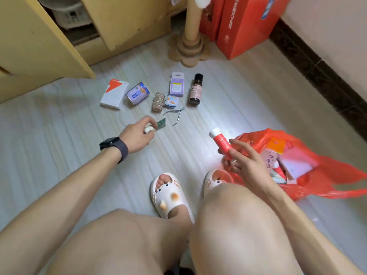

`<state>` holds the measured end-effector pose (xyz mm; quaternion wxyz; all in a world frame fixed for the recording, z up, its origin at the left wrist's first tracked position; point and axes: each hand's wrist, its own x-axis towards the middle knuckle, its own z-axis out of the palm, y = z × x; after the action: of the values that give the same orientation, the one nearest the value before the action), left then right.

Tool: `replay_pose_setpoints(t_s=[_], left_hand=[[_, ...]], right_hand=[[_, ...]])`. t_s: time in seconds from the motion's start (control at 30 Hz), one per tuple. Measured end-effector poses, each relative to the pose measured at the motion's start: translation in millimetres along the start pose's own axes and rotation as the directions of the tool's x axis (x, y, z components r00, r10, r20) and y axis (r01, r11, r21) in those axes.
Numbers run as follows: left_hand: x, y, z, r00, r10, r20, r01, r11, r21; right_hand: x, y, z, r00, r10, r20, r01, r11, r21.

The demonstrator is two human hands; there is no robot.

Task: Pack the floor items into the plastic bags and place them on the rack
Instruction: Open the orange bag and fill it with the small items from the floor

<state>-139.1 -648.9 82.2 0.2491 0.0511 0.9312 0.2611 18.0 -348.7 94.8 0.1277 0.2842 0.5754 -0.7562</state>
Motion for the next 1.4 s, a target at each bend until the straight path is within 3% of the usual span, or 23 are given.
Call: replay_pose_setpoints(t_s=[0.1,0.2,0.37,0.5,0.6,0.7,0.77,0.83,0.93,1.0,1.07,1.13,1.2,1.4], left_hand=[[-4.7,53.0,-15.6,0.991,0.135,0.018,-0.136,0.988,0.078],[-9.7,109.5,-18.5,0.963,0.263,0.062,-0.270,0.933,0.239],[-13.5,204.8,12.3,0.903,0.406,0.141,-0.430,0.856,0.287],[-25.9,263.7,81.4,0.834,0.496,0.241,-0.542,0.818,0.194],[-41.0,282.8,135.4,0.768,0.548,0.332,-0.613,0.778,0.135],[-52.5,286.1,176.3,0.720,0.573,0.392,-0.652,0.752,0.097],[-55.7,282.0,195.8,0.684,0.597,0.420,-0.698,0.702,0.140],[-57.8,275.3,207.0,0.628,0.637,0.447,-0.772,0.583,0.254],[-53.2,261.8,209.5,0.544,0.656,0.523,-0.832,0.343,0.436],[-48.7,252.2,207.2,0.556,0.610,0.564,-0.821,0.299,0.486],[-47.9,249.6,204.9,0.578,0.573,0.580,-0.805,0.285,0.521],[-48.4,252.6,203.5,0.619,0.531,0.578,-0.771,0.274,0.574],[-47.0,257.4,199.7,0.672,0.460,0.581,-0.731,0.282,0.622],[-43.3,239.8,189.5,0.679,0.379,0.629,-0.715,0.145,0.684]], right_hand=[[-45.1,-1.1,-38.6,0.999,0.013,-0.039,-0.004,0.970,0.242],[-70.4,9.4,-80.9,0.980,0.073,-0.186,-0.002,0.933,0.359],[-61.9,21.1,-131.7,0.873,0.253,-0.417,-0.079,0.917,0.390],[-53.0,18.0,-147.5,0.844,0.288,-0.453,-0.095,0.911,0.402],[-59.1,20.3,-145.3,0.884,0.221,-0.412,-0.081,0.940,0.331],[-65.6,26.3,-147.0,0.938,0.205,-0.281,-0.066,0.897,0.437],[-67.0,30.2,-153.6,0.938,0.187,-0.293,-0.029,0.882,0.470],[-66.6,35.1,-163.2,0.896,0.199,-0.398,-0.005,0.899,0.438],[-59.0,36.3,-182.7,0.845,0.131,-0.518,0.017,0.962,0.271],[-51.2,33.6,-193.6,0.831,0.044,-0.555,-0.002,0.997,0.076],[-42.6,36.6,-198.3,0.837,0.015,-0.548,-0.131,0.976,-0.174],[-36.1,45.1,-197.2,0.875,0.020,-0.483,-0.298,0.808,-0.508],[-30.7,56.3,-193.1,0.936,0.068,-0.346,-0.320,0.580,-0.749],[-23.4,70.7,-189.6,0.961,0.211,-0.179,-0.233,0.269,-0.935]])
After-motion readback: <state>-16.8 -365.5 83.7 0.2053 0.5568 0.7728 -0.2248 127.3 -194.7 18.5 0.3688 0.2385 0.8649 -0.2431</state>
